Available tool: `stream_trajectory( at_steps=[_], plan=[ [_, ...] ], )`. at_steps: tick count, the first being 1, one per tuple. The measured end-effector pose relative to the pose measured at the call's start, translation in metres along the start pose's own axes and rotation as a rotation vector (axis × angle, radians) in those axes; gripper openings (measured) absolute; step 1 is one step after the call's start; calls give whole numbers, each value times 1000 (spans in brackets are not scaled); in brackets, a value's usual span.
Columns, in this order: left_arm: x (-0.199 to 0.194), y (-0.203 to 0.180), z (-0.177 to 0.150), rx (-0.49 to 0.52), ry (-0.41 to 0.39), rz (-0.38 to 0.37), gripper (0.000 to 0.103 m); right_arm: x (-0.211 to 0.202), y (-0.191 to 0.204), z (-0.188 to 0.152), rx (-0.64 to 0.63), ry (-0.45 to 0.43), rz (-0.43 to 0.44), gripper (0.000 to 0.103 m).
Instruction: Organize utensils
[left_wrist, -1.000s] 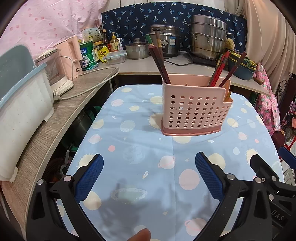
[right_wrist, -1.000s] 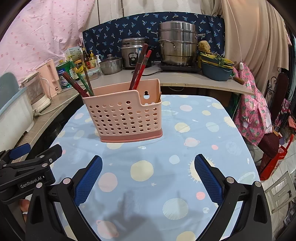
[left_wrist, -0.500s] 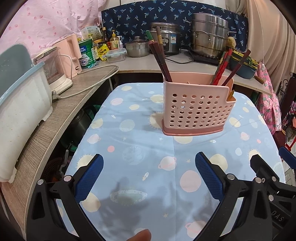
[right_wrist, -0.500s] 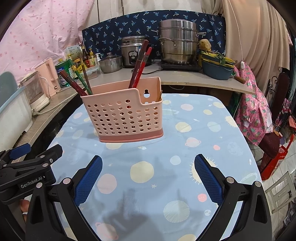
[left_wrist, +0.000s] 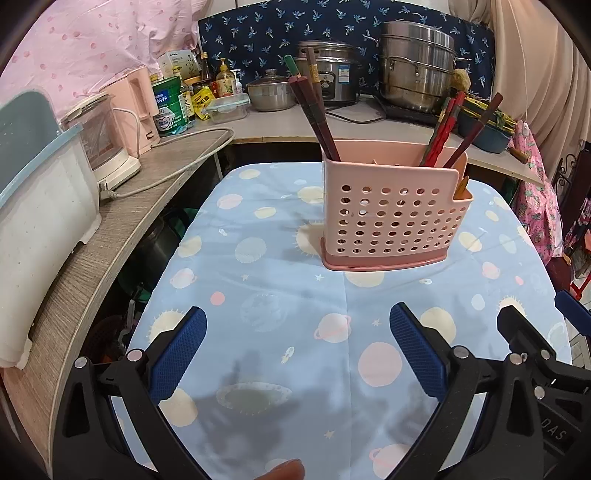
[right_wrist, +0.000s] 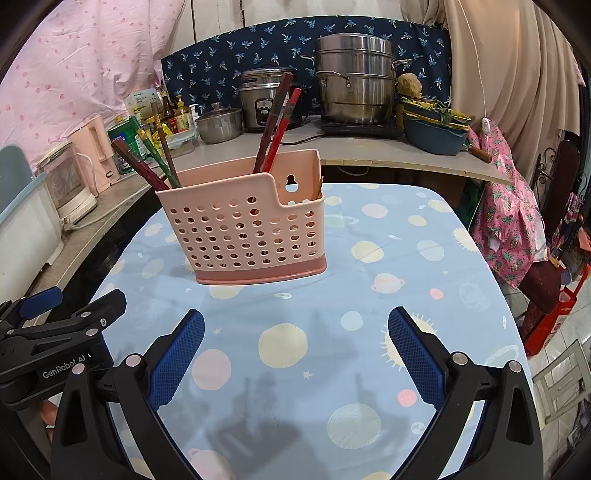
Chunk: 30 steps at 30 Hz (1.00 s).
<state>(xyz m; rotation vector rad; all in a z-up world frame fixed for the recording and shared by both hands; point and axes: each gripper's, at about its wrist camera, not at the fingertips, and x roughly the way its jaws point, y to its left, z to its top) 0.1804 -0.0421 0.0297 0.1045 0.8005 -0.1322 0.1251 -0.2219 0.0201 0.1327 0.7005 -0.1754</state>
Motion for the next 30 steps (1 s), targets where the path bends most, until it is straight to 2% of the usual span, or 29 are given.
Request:
stream_trajectory(
  at_steps=[12, 30],
  plan=[
    [0, -4, 3, 11, -4, -16, 95, 1, -1, 1, 2, 2, -1, 96],
    [0, -1, 10, 1, -9, 10, 95, 4, -3, 6, 4, -1, -3, 96]
  ],
)
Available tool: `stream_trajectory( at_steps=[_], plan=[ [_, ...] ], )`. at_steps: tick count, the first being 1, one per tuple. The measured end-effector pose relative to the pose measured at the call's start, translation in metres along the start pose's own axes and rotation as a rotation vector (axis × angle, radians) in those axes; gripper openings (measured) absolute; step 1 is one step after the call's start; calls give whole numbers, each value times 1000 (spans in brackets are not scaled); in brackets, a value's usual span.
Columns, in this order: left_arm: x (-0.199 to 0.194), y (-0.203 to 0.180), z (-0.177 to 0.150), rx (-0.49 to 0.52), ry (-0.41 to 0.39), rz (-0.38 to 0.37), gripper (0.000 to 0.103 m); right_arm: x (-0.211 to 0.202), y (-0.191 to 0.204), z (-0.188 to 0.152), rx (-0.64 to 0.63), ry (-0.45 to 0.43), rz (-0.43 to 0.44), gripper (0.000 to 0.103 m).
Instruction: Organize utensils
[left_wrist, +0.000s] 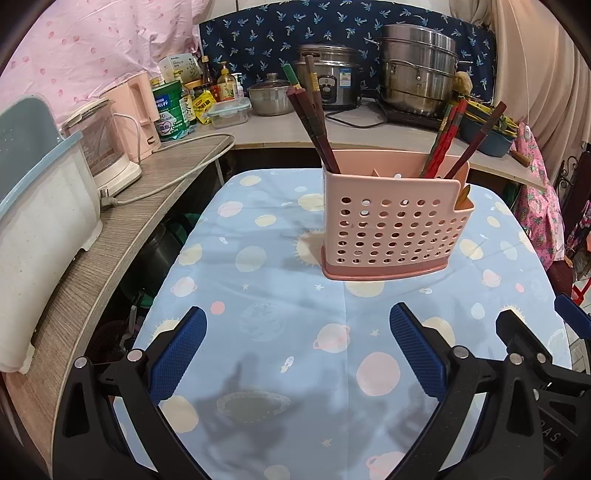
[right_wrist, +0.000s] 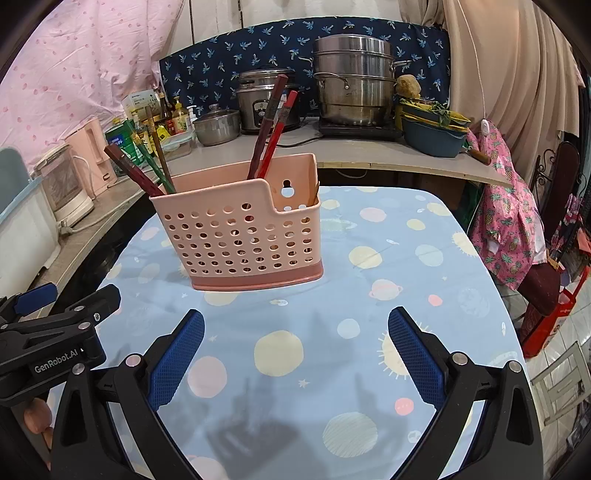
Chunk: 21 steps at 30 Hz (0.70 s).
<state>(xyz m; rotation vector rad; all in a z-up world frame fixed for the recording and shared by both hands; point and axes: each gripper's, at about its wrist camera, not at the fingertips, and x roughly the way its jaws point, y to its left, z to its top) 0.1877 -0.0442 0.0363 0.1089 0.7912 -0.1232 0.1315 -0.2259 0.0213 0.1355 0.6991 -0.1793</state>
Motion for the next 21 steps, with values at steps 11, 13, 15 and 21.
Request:
stream_trajectory(
  at_steps=[11, 13, 15, 21],
  plan=[
    [-1, -1, 1, 5, -4, 4, 95, -2, -3, 3, 7, -7, -5, 96],
    [-1, -1, 1, 6, -4, 5, 95, -1, -3, 4, 7, -7, -4, 96],
    [-1, -1, 1, 7, -5, 4, 95, -2, -3, 3, 7, -6, -4, 96],
    [-1, -2, 1, 10, -5, -1, 95, -1, -4, 4, 4, -8, -4, 96]
  ],
)
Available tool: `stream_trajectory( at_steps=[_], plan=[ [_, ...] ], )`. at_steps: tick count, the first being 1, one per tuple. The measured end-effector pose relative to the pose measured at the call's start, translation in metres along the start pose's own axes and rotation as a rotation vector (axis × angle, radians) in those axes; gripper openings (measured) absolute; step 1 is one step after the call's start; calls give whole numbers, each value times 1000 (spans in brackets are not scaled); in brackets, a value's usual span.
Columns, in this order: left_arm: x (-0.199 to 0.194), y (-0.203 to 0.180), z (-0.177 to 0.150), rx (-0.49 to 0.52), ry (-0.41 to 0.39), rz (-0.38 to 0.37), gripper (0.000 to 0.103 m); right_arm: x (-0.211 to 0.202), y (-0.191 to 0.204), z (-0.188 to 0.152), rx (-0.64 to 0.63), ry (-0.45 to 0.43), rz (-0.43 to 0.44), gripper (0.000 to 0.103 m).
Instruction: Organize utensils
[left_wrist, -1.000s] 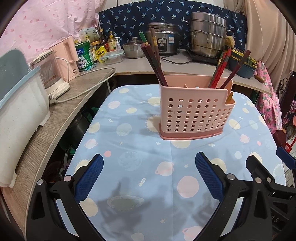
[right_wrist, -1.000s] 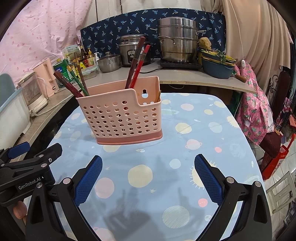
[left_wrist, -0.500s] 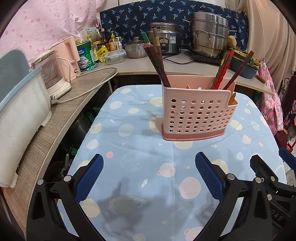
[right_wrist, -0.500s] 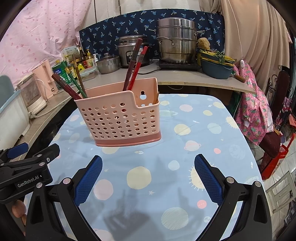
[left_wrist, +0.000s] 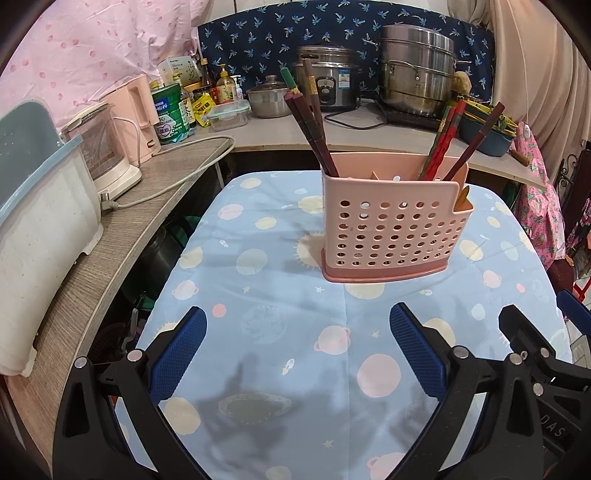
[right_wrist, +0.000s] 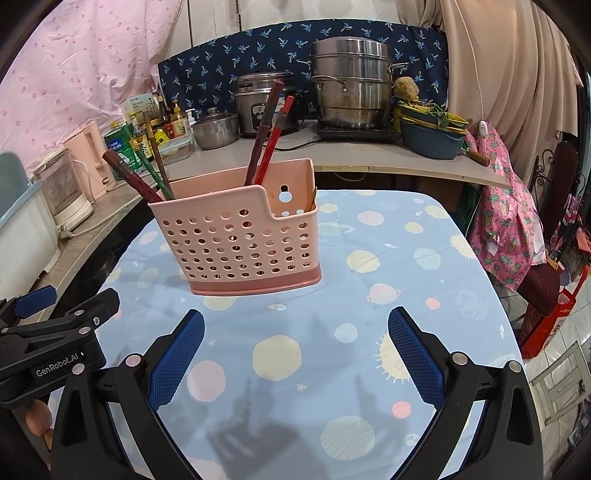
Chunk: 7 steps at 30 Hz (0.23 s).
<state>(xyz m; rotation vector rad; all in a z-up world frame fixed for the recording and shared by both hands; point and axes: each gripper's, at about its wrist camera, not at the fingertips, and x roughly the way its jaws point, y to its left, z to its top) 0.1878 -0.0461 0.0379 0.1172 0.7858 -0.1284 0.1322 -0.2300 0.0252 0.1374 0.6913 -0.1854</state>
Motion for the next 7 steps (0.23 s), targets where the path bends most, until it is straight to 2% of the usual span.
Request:
stream_trajectory(
  at_steps=[7],
  plan=[
    [3, 1, 1, -1, -2, 8, 95, 1, 3, 3, -9, 2, -4, 96]
  ],
)
